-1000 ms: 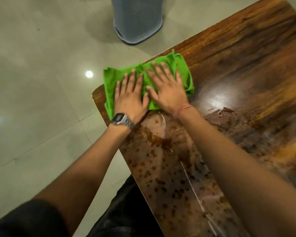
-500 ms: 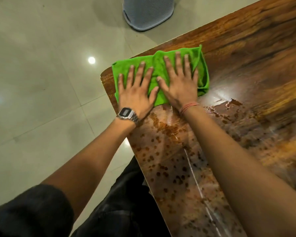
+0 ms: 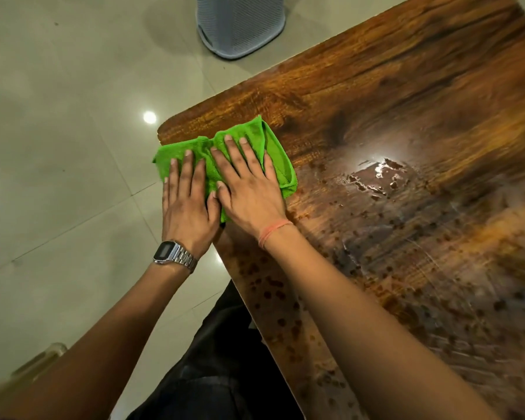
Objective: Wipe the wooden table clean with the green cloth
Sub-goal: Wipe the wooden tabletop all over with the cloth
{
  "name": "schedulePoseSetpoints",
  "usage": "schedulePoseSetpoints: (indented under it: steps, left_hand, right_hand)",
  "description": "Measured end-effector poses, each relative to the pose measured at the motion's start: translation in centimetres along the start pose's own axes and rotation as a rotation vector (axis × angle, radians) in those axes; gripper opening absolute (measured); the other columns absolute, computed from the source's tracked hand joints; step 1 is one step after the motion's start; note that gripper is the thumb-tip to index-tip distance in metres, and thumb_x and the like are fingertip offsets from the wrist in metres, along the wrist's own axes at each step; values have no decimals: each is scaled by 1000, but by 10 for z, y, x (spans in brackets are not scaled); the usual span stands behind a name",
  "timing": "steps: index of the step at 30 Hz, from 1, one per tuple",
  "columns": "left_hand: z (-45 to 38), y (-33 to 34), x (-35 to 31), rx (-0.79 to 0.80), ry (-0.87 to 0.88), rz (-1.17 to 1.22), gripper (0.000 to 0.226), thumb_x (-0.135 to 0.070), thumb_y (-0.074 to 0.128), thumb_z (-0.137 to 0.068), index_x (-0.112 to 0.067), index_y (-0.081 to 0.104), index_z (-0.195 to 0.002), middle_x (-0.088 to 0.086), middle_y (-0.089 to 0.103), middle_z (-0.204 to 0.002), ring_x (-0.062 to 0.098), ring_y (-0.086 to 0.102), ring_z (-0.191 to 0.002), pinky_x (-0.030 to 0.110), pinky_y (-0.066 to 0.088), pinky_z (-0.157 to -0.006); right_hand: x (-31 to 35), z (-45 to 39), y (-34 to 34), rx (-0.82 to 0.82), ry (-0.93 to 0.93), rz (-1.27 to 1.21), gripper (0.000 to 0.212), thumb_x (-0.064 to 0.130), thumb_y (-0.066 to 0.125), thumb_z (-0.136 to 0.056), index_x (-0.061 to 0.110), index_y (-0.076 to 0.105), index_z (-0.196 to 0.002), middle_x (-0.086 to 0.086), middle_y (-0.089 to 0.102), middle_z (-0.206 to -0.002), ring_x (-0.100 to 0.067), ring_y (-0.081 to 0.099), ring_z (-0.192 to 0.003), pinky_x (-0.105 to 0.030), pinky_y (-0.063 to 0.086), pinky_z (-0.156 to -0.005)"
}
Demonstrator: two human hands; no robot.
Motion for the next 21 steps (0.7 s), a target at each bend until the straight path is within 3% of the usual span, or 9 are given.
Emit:
schedulePoseSetpoints:
  steps: [9, 16, 21]
  left_hand:
    - [80, 34, -57, 104, 154, -155, 62, -35, 25, -94, -12, 23, -152, 7, 16, -161, 25, 11, -149, 45, 10, -121]
    - [162, 60, -93, 213, 397, -205, 61, -33, 33, -93, -6, 33, -148, 11, 21, -159, 29, 20, -147, 47, 17, -118]
    - [148, 55, -89, 213, 446, -261, 60, -40, 33, -95, -11, 36, -147, 8, 24, -159, 26, 21, -147, 46, 17, -118]
  right_hand:
    - [-37, 108, 9, -17, 182, -63, 63, 41, 32, -93, 29, 20, -154, 2, 11, -164, -18, 6, -151, -46, 13, -118]
    - [-49, 213, 18, -27, 333, -73, 63, 39, 33, -95, 29, 15, -155, 3, 8, -164, -18, 5, -151, -47, 19, -117]
    - [-49, 206, 19, -4, 332, -36, 63, 42, 32, -97, 26, 15, -155, -1, 11, -164, -20, 8, -151, -49, 23, -114]
Point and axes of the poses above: each hand's wrist, its own z-axis away from the middle knuckle, its own y-axis out of the palm, x = y × z, the point moved 10 cm from there along -z, towards the middle knuckle
